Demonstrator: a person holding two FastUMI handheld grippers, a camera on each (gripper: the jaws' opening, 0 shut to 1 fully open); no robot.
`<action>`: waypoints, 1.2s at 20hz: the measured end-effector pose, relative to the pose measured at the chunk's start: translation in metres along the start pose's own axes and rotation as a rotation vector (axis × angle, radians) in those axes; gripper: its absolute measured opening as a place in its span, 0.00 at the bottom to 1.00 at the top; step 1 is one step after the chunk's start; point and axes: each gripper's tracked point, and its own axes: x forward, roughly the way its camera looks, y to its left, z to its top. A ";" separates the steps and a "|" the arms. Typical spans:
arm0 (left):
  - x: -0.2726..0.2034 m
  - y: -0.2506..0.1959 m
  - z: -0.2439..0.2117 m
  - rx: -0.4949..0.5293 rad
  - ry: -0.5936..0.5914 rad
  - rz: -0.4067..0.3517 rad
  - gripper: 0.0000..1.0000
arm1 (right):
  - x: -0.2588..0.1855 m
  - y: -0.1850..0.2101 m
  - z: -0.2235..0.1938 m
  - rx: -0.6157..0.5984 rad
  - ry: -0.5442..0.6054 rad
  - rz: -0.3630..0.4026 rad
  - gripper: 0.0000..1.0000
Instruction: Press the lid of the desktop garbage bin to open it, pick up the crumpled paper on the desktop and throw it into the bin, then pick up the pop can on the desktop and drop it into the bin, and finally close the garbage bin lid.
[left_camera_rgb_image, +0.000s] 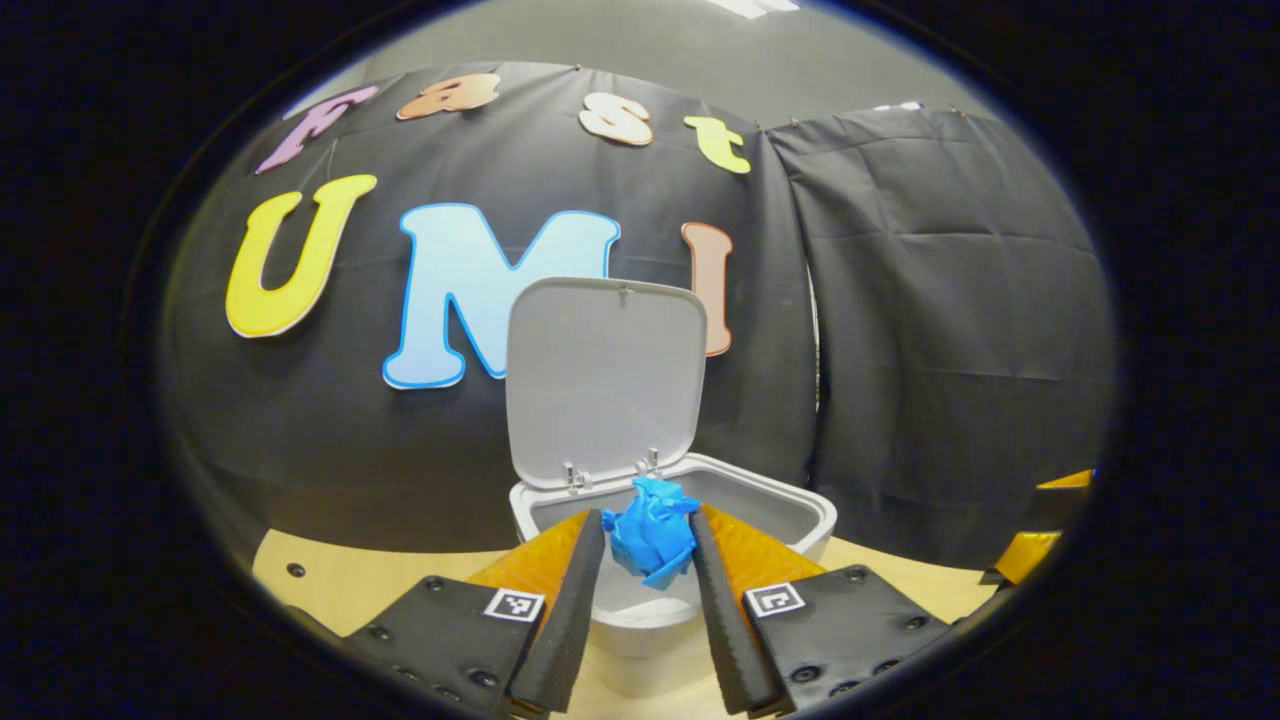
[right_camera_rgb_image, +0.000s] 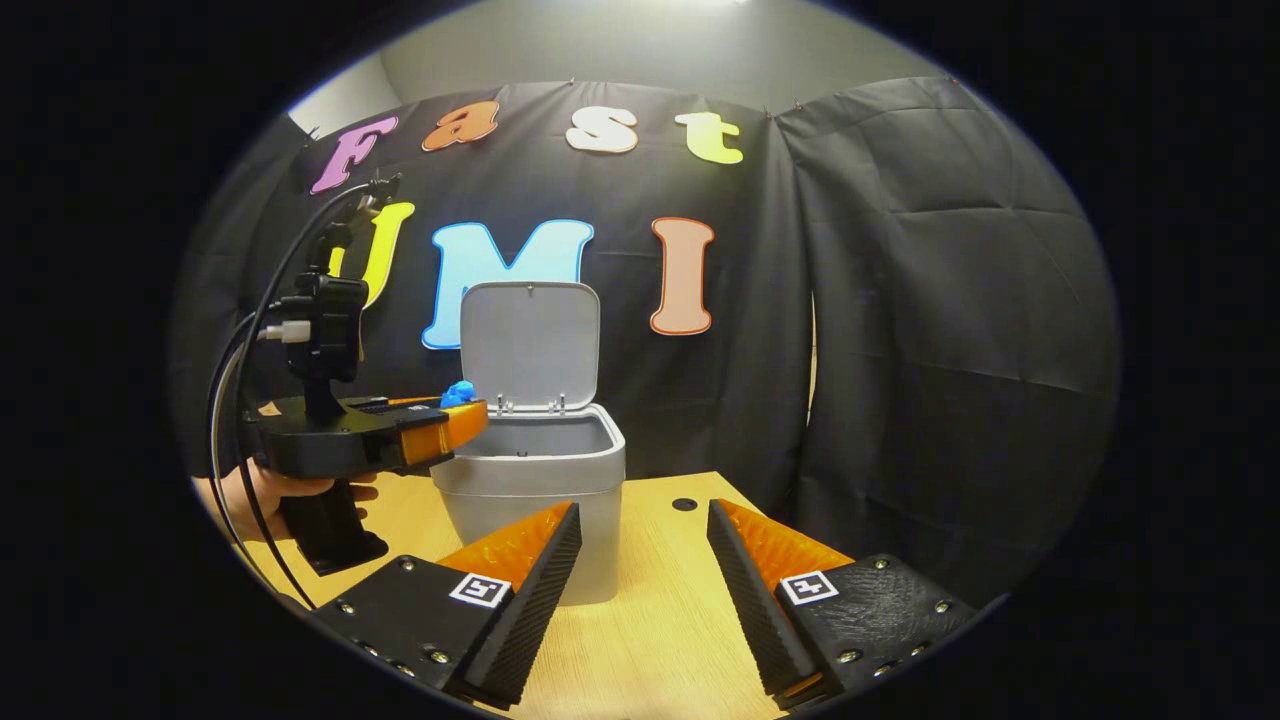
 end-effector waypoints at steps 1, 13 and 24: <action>0.000 0.002 -0.001 0.000 0.000 0.006 0.70 | 0.001 0.000 -0.001 -0.003 0.001 0.001 0.83; -0.049 0.032 0.010 -0.049 -0.042 0.108 0.95 | 0.000 0.028 -0.006 -0.006 0.005 0.089 0.83; -0.136 0.063 0.024 -0.029 -0.098 0.263 0.96 | -0.015 0.093 -0.041 -0.046 0.091 0.311 0.95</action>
